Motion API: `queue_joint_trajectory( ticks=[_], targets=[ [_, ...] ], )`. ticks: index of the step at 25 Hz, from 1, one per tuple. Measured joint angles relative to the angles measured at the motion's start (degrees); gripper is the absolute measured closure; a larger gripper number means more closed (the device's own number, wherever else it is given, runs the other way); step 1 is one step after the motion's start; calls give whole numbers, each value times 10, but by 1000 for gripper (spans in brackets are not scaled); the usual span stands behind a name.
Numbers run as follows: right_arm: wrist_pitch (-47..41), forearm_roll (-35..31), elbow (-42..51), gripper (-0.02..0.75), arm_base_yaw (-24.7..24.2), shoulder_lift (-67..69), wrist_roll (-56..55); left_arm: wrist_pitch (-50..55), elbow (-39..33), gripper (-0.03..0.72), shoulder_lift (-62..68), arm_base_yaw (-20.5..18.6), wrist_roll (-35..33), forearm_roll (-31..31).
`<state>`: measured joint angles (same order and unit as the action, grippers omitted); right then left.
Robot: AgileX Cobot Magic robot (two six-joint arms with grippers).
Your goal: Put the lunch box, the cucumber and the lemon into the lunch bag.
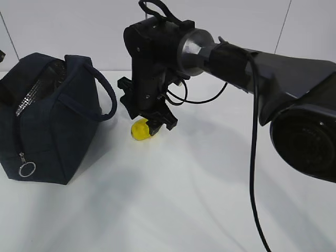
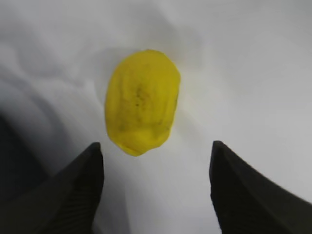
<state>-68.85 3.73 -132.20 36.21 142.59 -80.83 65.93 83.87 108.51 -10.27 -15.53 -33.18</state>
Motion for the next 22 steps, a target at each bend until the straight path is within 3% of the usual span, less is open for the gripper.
queue_joint_trajectory(
  ticks=[22],
  targets=[
    [71, -4, 0, 224, 0, 36, -24, -8, 0, 684, 0, 0, -2, 27]
  ],
)
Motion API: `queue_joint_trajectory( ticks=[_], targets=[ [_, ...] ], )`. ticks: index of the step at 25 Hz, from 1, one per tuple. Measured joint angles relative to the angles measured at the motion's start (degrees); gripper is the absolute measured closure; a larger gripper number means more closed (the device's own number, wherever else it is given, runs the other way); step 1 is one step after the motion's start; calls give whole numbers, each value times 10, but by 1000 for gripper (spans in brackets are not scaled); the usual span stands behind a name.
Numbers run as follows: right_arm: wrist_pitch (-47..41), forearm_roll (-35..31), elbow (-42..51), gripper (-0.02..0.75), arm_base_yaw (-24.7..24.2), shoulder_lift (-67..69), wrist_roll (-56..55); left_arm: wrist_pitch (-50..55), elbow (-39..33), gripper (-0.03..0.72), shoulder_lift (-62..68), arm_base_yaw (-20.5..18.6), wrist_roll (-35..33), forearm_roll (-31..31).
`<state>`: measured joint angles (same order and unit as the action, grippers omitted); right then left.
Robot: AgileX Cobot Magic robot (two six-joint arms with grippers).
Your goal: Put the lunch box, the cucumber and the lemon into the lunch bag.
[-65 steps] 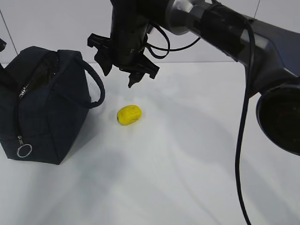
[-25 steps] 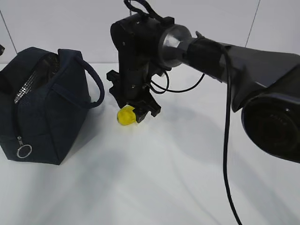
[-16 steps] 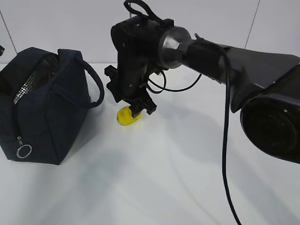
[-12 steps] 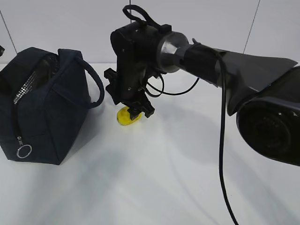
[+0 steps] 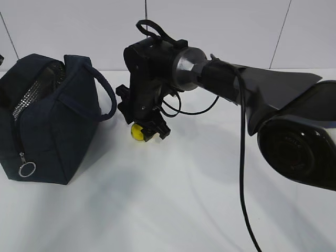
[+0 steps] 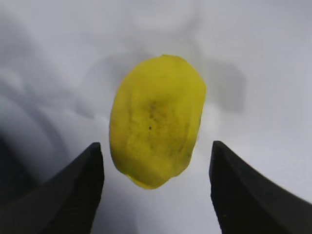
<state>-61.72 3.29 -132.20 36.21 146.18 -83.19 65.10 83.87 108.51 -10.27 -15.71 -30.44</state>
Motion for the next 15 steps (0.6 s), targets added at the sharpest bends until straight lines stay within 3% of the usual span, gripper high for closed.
queue_joint_trajectory(
  ticks=[15],
  targets=[
    [1, 16, 0, 224, 0, 1, -11, -4, 0, 684, 0, 0, 0, 4]
  ],
)
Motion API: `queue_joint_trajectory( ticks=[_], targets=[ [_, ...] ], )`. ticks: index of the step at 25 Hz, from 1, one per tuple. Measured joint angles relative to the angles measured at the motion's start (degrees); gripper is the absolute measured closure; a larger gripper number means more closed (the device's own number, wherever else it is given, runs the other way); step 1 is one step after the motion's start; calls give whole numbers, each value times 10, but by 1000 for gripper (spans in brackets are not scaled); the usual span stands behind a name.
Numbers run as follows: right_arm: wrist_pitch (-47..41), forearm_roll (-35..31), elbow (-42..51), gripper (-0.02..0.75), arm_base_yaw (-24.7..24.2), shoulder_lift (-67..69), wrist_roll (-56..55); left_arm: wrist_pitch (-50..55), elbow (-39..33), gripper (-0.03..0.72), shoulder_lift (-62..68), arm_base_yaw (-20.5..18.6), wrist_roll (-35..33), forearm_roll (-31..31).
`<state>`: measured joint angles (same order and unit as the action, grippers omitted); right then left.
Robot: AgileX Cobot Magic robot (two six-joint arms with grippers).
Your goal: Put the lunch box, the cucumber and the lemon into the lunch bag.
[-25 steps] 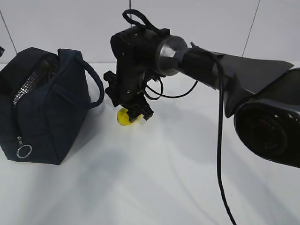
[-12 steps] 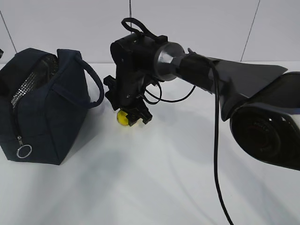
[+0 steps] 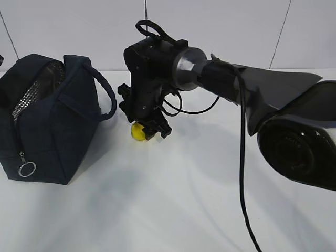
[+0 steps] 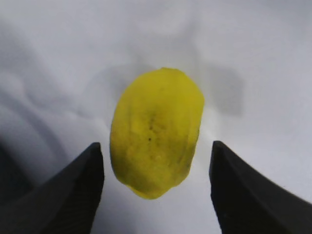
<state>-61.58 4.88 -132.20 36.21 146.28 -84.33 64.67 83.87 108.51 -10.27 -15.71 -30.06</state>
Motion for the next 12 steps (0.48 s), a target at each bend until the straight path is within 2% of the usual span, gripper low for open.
queue_joint_trajectory(
  ticks=[12],
  targets=[
    [7, 1, 0, 225, 0, 1, -28, -1, 0, 684, 0, 0, -6, 0]
  ],
)
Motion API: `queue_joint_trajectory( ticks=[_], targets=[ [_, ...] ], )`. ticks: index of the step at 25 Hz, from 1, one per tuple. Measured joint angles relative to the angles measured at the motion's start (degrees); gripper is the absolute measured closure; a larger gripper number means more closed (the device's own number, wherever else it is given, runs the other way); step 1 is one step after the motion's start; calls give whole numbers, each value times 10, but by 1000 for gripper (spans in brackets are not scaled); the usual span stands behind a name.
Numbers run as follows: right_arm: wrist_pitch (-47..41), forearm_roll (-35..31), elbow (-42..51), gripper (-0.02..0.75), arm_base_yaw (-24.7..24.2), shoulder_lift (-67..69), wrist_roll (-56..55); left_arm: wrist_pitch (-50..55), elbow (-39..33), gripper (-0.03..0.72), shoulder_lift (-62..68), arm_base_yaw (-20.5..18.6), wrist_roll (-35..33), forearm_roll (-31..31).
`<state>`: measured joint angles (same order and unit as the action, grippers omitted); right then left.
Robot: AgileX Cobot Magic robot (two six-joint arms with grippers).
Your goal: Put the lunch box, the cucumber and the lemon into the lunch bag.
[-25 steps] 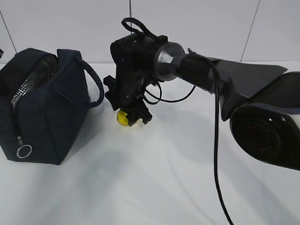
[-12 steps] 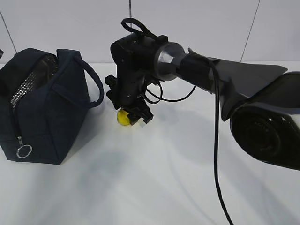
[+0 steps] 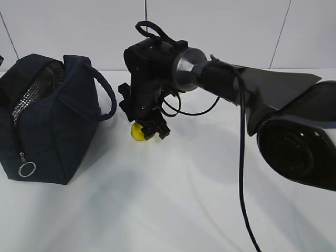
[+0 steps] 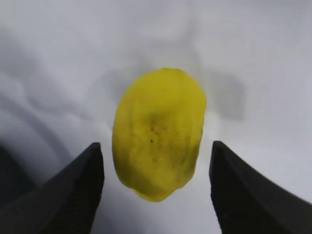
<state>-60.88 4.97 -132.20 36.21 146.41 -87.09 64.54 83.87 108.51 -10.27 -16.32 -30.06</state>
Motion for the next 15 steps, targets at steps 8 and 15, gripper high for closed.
queue_joint_trajectory(
  ticks=[8, 15],
  targets=[
    [7, 1, 0, 225, 0, 8, -2, 0, 0, 684, 0, 0, -5, -5],
    [11, 1, 0, 225, 0, 8, -2, 1, 0, 684, 0, 0, -7, -7]
  ],
)
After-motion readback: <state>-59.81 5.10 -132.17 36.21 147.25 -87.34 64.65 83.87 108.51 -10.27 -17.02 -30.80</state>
